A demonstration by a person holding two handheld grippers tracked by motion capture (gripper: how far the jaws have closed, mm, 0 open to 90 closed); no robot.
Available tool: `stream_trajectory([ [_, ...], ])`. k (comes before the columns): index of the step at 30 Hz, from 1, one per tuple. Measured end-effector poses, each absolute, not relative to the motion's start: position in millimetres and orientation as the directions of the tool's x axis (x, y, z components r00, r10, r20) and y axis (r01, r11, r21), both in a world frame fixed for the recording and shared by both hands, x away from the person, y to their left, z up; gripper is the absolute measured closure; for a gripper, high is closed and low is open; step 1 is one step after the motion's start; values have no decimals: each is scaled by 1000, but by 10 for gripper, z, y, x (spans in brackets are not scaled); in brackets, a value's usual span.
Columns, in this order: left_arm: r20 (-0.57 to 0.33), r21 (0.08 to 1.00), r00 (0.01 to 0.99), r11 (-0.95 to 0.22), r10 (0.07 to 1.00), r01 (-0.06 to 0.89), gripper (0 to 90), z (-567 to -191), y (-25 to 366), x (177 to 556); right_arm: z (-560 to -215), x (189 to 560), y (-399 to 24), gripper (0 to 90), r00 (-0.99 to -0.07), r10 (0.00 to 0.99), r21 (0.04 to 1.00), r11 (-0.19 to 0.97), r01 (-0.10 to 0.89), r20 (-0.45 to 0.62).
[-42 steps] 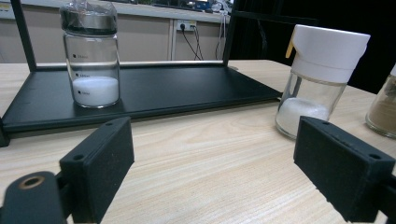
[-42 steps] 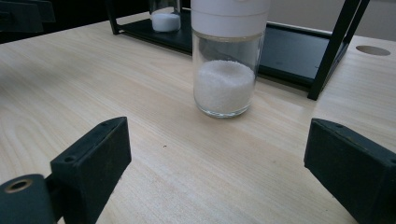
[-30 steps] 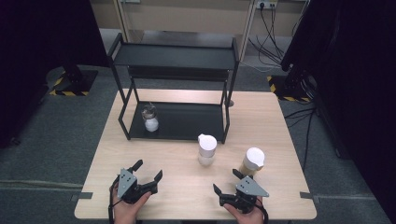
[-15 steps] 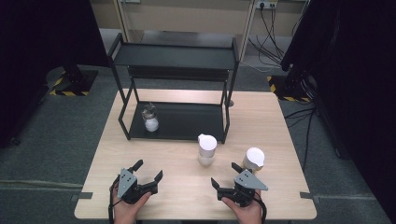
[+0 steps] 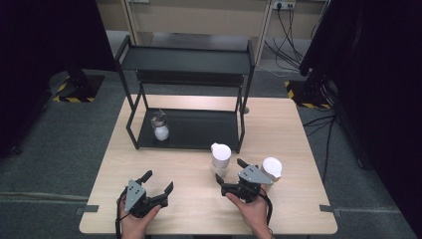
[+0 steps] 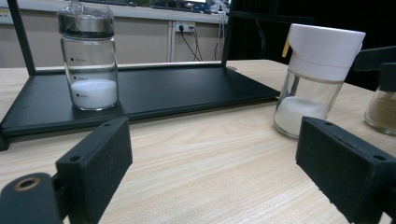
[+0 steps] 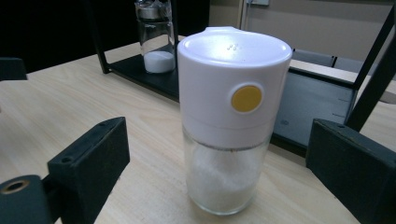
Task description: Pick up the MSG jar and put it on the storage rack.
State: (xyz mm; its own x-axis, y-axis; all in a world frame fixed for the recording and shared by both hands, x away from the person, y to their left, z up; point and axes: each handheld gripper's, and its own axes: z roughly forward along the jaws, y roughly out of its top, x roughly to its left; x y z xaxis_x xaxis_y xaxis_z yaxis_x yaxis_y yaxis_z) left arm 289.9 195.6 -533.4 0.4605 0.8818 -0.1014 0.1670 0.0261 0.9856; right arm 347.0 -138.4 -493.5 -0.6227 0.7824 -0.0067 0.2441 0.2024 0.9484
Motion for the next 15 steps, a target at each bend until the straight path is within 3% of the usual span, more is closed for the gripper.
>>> stream_trajectory([
  [15, -109, 984, 460, 32, 881, 173, 104, -5334, 1962, 2906, -5028, 3730, -1265, 158, -608, 794, 944, 199, 265, 3],
])
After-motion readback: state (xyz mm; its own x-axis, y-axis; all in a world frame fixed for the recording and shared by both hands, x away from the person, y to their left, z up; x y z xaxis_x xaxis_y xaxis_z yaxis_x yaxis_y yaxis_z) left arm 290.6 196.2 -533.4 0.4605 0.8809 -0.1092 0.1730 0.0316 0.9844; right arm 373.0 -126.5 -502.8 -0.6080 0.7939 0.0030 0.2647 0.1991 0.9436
